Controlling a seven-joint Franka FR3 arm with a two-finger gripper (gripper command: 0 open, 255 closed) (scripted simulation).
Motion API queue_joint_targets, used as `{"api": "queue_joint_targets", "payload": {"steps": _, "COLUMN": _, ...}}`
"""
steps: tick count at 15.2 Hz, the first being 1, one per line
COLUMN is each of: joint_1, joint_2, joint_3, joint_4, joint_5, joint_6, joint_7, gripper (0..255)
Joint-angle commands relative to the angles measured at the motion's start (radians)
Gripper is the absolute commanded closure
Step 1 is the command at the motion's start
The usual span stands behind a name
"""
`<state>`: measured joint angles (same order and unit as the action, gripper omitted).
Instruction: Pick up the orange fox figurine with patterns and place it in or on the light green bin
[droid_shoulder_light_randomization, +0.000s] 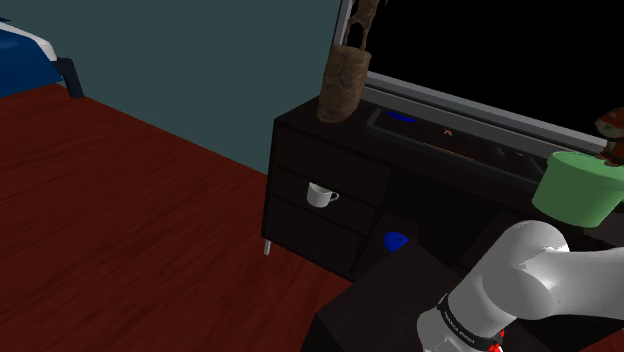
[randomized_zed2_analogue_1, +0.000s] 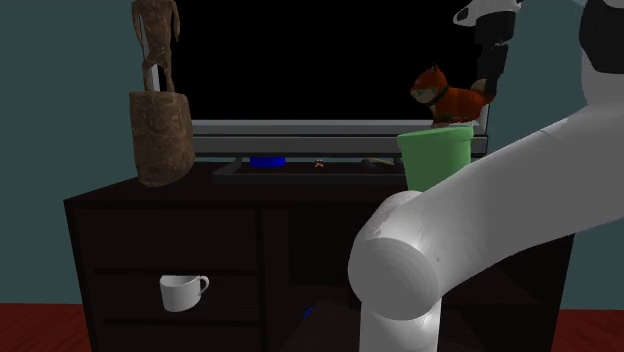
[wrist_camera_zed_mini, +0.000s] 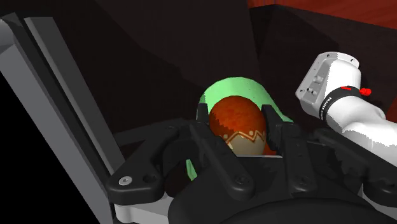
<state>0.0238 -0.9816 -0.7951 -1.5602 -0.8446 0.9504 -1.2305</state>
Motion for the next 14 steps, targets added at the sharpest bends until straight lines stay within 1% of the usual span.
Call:
{"api": "queue_joint_targets", "payload": {"steps": 1, "joint_1": 0.001, "joint_2": -0.042, "joint_3": 0.005, "joint_4": -0.055, "joint_5": 0.046, "joint_6": 0.010, "joint_7": 0.024, "gripper": 255}}
{"api": "queue_joint_targets", "payload": {"steps": 3, "joint_1": -0.012, "joint_2": -0.069, "joint_3": 0.004, "joint_4": -0.101, "joint_5": 0.040, "joint_6": 0.029, "joint_7": 0.035, "gripper": 255}}
{"api": "queue_joint_targets", "payload": {"steps": 11, "joint_1": -0.012, "joint_2": -0.070, "joint_3": 0.004, "joint_4": -0.101, "joint_5": 0.040, "joint_6": 0.029, "joint_7": 0.035, "gripper": 255}}
{"api": "queue_joint_targets", "payload": {"steps": 12, "joint_1": -0.011, "joint_2": -0.069, "joint_3": 0.004, "joint_4": -0.101, "joint_5": 0.040, "joint_6": 0.029, "joint_7": 0.035, "gripper": 0}}
{"api": "queue_joint_targets", "payload": {"steps": 14, "joint_1": -0.011, "joint_2": -0.069, "joint_3": 0.004, "joint_4": -0.101, "joint_5": 0.040, "joint_6": 0.029, "joint_7": 0.035, "gripper": 0}}
